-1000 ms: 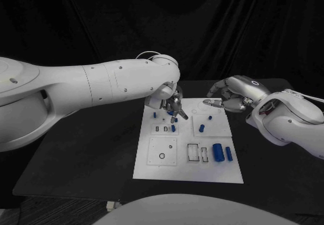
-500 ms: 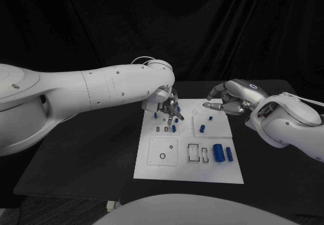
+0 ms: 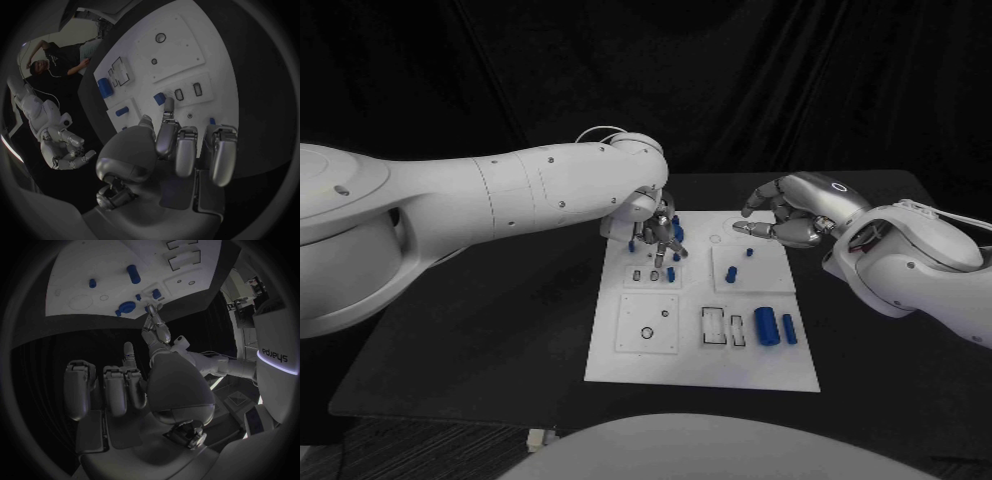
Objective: Assemble the parts on the task board
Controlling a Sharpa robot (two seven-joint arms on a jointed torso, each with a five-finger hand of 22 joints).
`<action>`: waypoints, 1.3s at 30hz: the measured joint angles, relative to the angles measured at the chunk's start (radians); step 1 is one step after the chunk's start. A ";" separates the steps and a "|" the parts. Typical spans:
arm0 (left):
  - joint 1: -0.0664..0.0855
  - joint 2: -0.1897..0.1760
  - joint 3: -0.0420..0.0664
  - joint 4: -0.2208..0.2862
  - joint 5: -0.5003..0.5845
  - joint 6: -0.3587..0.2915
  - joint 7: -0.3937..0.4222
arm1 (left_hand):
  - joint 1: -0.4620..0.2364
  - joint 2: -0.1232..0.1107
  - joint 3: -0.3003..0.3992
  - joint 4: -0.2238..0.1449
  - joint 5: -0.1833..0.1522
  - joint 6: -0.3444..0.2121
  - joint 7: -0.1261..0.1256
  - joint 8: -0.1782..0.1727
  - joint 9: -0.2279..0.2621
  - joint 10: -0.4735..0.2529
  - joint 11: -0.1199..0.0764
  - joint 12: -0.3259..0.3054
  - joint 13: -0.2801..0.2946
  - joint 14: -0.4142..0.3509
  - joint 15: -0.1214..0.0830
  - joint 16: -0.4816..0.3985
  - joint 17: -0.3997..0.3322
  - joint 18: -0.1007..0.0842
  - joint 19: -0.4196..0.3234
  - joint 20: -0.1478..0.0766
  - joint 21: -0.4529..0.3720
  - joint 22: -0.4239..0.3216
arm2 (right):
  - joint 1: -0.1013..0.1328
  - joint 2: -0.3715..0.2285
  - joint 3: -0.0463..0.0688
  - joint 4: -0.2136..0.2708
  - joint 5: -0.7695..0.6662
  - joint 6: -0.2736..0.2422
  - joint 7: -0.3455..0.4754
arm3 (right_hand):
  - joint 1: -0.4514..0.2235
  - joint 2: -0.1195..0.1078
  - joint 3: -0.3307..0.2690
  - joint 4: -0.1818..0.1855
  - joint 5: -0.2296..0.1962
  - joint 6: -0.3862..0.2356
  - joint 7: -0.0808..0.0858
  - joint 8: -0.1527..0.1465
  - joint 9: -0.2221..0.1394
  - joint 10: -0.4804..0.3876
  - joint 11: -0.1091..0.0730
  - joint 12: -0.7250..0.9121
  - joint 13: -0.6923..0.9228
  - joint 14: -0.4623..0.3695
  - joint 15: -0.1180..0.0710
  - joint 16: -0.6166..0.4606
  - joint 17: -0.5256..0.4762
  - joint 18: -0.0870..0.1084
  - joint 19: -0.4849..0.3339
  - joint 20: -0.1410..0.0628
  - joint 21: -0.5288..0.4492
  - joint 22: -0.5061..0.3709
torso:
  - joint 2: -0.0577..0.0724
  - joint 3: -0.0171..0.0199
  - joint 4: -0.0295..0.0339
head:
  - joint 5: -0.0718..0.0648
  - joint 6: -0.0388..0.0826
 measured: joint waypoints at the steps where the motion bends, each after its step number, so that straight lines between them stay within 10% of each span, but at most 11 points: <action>1: -0.001 0.000 0.000 -0.002 0.000 -0.001 0.000 | 0.000 0.000 0.000 0.000 0.000 0.000 0.000 0.000 0.000 0.000 0.000 0.000 0.000 0.000 0.000 0.000 0.000 0.000 0.000 0.000 0.000 0.000 | 0.000 0.000 0.000 0.000 0.000 0.000 0.000 | 0.000 0.000 0.000 0.000 0.000 0.000 0.000 0.000 0.000 0.000 0.000 0.000 0.000 0.000 0.000 0.000 0.000 0.000 0.000 0.000 0.000 0.000 | 0.000 -0.0004 -0.0002 | 0.000 0.000; 39: -0.042 0.017 0.000 -0.038 0.001 -0.005 0.006 | 0.005 -0.005 0.015 -0.015 0.008 0.000 0.000 -0.015 0.006 0.000 0.001 0.001 -0.026 0.000 0.000 0.000 0.000 0.000 0.000 0.000 -0.004 0.000 | -0.008 0.005 0.000 -0.008 0.000 0.018 -0.004 | 0.000 0.000 0.000 0.000 0.000 0.000 0.000 0.000 -0.001 0.000 0.000 0.000 0.000 0.000 0.000 0.000 0.000 0.000 0.000 0.000 -0.015 0.001 | -0.002 -0.0020 -0.0006 | -0.007 0.000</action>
